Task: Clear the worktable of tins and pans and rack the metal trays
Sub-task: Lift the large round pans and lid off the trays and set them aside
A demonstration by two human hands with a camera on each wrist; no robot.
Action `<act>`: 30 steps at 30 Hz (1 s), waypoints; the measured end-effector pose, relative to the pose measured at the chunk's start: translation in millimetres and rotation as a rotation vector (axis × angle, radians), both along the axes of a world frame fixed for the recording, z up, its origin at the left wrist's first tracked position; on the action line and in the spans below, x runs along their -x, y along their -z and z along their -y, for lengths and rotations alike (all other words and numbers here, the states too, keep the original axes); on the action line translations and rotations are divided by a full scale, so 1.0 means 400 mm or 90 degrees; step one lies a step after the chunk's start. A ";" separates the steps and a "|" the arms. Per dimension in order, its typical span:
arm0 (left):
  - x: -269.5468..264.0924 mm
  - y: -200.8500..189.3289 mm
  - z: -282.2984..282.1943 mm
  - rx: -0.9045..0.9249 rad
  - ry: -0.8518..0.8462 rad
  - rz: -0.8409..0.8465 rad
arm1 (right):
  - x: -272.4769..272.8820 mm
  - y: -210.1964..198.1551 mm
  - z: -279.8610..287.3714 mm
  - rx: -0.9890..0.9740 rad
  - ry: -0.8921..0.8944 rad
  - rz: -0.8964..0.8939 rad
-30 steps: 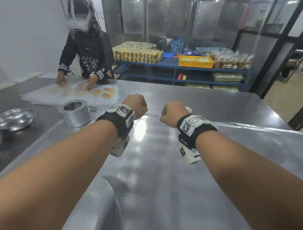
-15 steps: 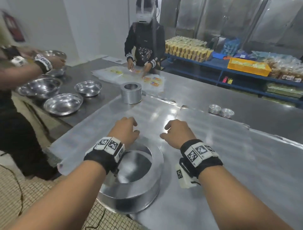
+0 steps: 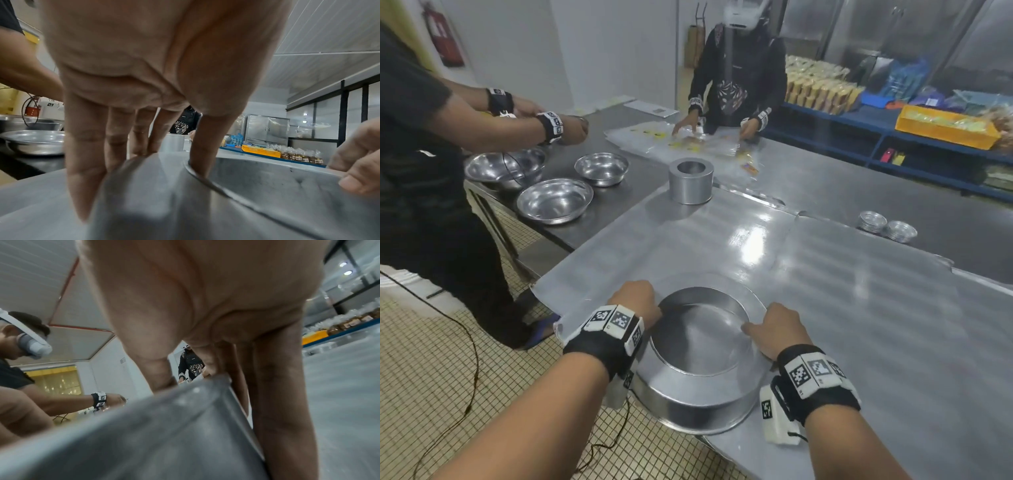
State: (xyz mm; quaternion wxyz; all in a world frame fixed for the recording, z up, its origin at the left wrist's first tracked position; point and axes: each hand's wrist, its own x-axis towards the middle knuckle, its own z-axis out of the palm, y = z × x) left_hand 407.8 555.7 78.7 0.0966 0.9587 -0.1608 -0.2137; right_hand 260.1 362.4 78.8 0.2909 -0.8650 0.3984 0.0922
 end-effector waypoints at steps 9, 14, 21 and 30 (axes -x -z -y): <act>-0.028 -0.033 0.008 -0.034 0.039 0.010 | -0.006 -0.004 0.007 0.031 0.026 0.026; -0.038 -0.058 0.031 0.024 0.050 0.049 | 0.005 -0.029 0.026 0.023 0.074 0.094; -0.017 -0.110 0.107 0.216 0.039 0.115 | 0.071 -0.067 0.088 0.054 0.188 0.290; 0.058 -0.127 0.220 0.481 0.027 0.088 | 0.205 -0.101 0.129 0.187 0.311 0.508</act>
